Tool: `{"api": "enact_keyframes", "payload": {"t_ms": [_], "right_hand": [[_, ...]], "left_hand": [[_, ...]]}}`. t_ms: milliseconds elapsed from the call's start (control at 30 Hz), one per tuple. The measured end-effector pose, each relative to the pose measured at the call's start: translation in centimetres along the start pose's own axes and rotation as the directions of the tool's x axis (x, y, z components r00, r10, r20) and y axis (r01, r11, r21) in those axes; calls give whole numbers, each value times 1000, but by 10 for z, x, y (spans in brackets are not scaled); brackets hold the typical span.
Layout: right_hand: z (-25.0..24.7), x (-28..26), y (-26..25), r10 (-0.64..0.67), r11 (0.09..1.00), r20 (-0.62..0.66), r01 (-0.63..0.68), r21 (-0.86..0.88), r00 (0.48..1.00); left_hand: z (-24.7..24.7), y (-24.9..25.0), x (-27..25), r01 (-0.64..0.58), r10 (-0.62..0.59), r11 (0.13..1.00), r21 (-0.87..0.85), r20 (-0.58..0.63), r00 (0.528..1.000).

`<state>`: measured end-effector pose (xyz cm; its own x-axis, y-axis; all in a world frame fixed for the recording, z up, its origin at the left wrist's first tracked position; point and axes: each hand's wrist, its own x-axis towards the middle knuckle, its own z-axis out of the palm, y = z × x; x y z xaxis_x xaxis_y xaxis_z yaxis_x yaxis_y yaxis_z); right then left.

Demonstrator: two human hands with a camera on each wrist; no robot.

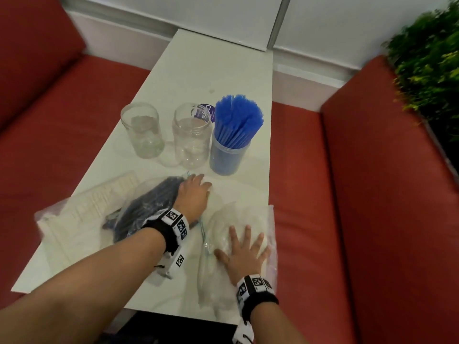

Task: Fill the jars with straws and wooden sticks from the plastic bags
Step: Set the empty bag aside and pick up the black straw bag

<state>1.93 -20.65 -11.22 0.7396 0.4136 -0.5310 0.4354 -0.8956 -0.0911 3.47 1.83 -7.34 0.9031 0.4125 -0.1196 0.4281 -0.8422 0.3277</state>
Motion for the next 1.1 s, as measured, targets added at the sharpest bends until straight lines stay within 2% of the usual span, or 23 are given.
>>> {"api": "enact_keyframes", "payload": {"t_ms": [67, 133, 200, 300, 400, 500, 567, 600, 667, 733, 800, 833, 900, 933, 1000, 1067, 1100], "right_hand": [[-15, 0, -16, -1, 1000, -117, -1, -16, 993], [-22, 1, -30, -66, 998, -242, 67, -6, 968], [-12, 2, -33, -167, 986, -188, 167, -13, 968], [10, 11, -23, -201, 979, -8, 201, -30, 980], [2, 14, -25, -179, 983, 26, 180, -22, 984], [-21, 11, -33, -97, 989, 31, 93, 115, 995], [-41, 6, -41, -15, 978, -58, 27, 206, 998], [-51, 3, -45, 11, 981, -155, 19, 194, 988], [-74, -1, -56, -22, 976, -386, 103, 190, 922], [-104, -6, -72, -150, 881, -489, 340, 327, 859], [-134, -12, -92, -299, 694, -467, 525, 492, 832], [-148, -15, -103, -366, 613, -437, 566, 552, 822], [-176, -20, -125, -447, 480, -372, 569, 668, 814], [-189, -23, -134, -464, 437, -344, 548, 713, 817], [-211, -26, -149, -450, 409, -321, 512, 755, 833], [-226, -30, -159, -436, 345, -291, 457, 820, 852], [-232, -33, -164, -453, 275, -280, 431, 859, 846]], "left_hand": [[-13, -15, 18, 156, -164, 973, 170, 36, 986], [-25, -28, 32, 338, -358, 927, 161, 116, 927], [-36, -36, 40, 423, -439, 898, 118, 205, 875], [-47, -39, 43, 415, -414, 909, 50, 244, 877], [-69, -38, 37, 433, -407, 899, -68, 237, 882], [-103, -45, 23, 395, -330, 867, -303, 246, 911], [-133, -52, 10, 298, -214, 863, -408, 239, 947], [-149, -57, 3, 252, -162, 869, -427, 235, 958], [-181, -66, -12, 188, -88, 881, -435, 239, 967], [-208, -77, -26, 151, -40, 883, -444, 249, 968], [-230, -88, -38, 125, 4, 876, -466, 265, 964], [-239, -92, -43, 112, 28, 871, -477, 276, 961], [-253, -99, -50, 95, 92, 811, -577, 287, 953], [-257, -103, -54, 105, 122, 735, -670, 283, 951], [-264, -110, -60, 103, 160, 542, -834, 223, 962], [-266, -111, -64, 52, 135, 398, -916, 114, 984], [-267, -108, -63, 31, 71, 367, -930, 61, 996]]}}
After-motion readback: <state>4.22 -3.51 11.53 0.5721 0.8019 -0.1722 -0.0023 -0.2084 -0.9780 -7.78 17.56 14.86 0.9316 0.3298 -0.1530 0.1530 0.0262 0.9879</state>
